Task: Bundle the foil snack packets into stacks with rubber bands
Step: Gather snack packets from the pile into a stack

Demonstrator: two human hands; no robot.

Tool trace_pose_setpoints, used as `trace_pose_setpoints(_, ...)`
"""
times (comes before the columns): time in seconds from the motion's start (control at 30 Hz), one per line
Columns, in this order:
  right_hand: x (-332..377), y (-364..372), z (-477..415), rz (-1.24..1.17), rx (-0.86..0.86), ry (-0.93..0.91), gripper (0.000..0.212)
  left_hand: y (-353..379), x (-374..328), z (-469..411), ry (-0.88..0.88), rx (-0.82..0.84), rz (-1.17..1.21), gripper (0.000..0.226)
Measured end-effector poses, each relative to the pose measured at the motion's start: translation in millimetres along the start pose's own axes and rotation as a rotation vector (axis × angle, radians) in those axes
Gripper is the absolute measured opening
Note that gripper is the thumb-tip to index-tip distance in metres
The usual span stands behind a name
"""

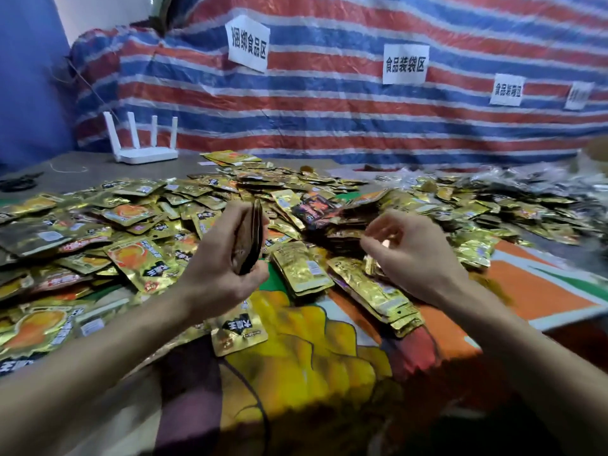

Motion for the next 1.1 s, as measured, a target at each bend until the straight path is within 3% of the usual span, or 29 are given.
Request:
trace_pose_setpoints(0.2, -94.2, -61.6, -16.7, 0.663, 0.016, 0.36, 0.016, 8.9, -16.4, -12.3, 0.029, 0.063, -0.005, 0.04)
trace_pose_setpoints(0.4, -133.2, -56.7, -15.7, 0.786, 0.191, 0.307, 0.028, 11.8, -20.2, -21.7, 0.01, 0.029, 0.023, 0.037)
trace_pose_setpoints(0.67, -141.2, -41.2, -17.9, 0.734, 0.052, 0.19, 0.015, 14.9, -15.6, -22.2, -0.038, 0.01, 0.049, 0.038)
trace_pose_setpoints(0.8, -144.2, -46.8, -20.6, 0.657, -0.045, 0.243, 0.01, 13.3, -15.3, -23.3, -0.037, -0.001, 0.08, 0.037)
trace_pose_setpoints(0.93, -144.5, -61.1, -25.7, 0.423, -0.048, 0.371, 0.017, 9.8, -12.3, -23.4, -0.066, -0.026, 0.111, 0.036)
trace_pose_setpoints(1.1, -136.5, -80.2, -33.2, 0.265, -0.114, 0.377, 0.013, 6.1, -8.0, -21.5, -0.087, -0.07, 0.111, 0.035)
Point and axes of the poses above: each hand's wrist, its own z-axis away from the middle knuckle, its own y-axis out of the palm, x = y × z, the point moved 4 cm from there along -z, towards the middle knuckle, and after that the axes turned 9 degrees about y, right-handed, at the moved point
